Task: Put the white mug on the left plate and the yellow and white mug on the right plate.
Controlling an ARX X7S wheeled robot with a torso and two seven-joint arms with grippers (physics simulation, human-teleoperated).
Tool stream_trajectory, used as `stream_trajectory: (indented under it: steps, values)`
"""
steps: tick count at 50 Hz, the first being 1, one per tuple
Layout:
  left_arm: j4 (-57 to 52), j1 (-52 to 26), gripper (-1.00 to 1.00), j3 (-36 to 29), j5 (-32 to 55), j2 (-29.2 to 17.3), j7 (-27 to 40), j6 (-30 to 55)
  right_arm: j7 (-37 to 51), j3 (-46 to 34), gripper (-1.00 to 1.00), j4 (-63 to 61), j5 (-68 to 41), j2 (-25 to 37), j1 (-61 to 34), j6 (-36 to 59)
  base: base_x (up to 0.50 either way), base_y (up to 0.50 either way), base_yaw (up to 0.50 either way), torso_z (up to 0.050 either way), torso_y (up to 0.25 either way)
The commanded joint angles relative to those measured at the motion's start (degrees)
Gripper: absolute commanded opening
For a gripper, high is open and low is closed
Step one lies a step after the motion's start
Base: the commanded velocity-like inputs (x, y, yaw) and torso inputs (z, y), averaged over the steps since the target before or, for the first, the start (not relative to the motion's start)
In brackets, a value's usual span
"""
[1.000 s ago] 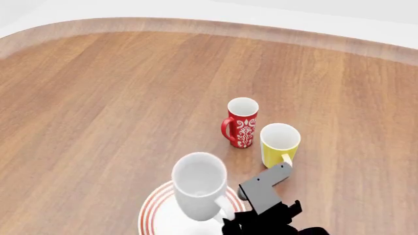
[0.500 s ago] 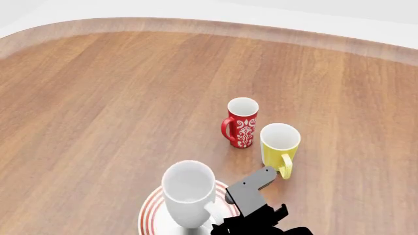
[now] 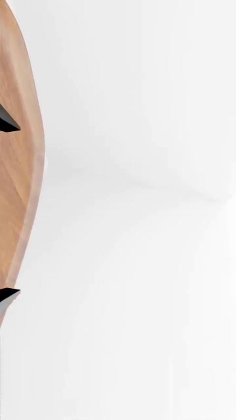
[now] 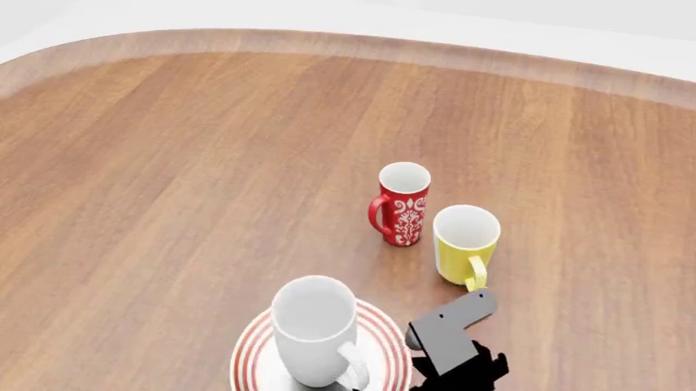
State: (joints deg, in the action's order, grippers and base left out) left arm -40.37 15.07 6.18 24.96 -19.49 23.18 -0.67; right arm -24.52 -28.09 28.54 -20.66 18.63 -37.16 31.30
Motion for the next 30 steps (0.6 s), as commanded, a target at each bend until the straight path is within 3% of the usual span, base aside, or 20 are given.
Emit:
stream_trajectory:
  steps: [1,17,30]
  values:
    - [0.1,-0.7,1.00,-0.6,-0.2,-0.3,0.2,0.4,2.3,3.9,1.00,-14.3,-4.2,6.4,6.1,5.7,0.00,0.00,0.00,0.000,0.000]
    - [0.4,-1.0,1.00,-0.8,0.2,-0.6,0.2,0.2,8.3,15.7,1.00,-26.9,-10.7,8.0,9.4,2.9,0.00,0.00,0.00,0.000,0.000]
    - [0.4,-1.0,1.00,-1.3,0.3,-0.6,0.1,-0.4,15.0,20.5,1.00,-20.3,-9.0,2.3,3.6,-3.3,0.00,0.00,0.00,0.000,0.000]
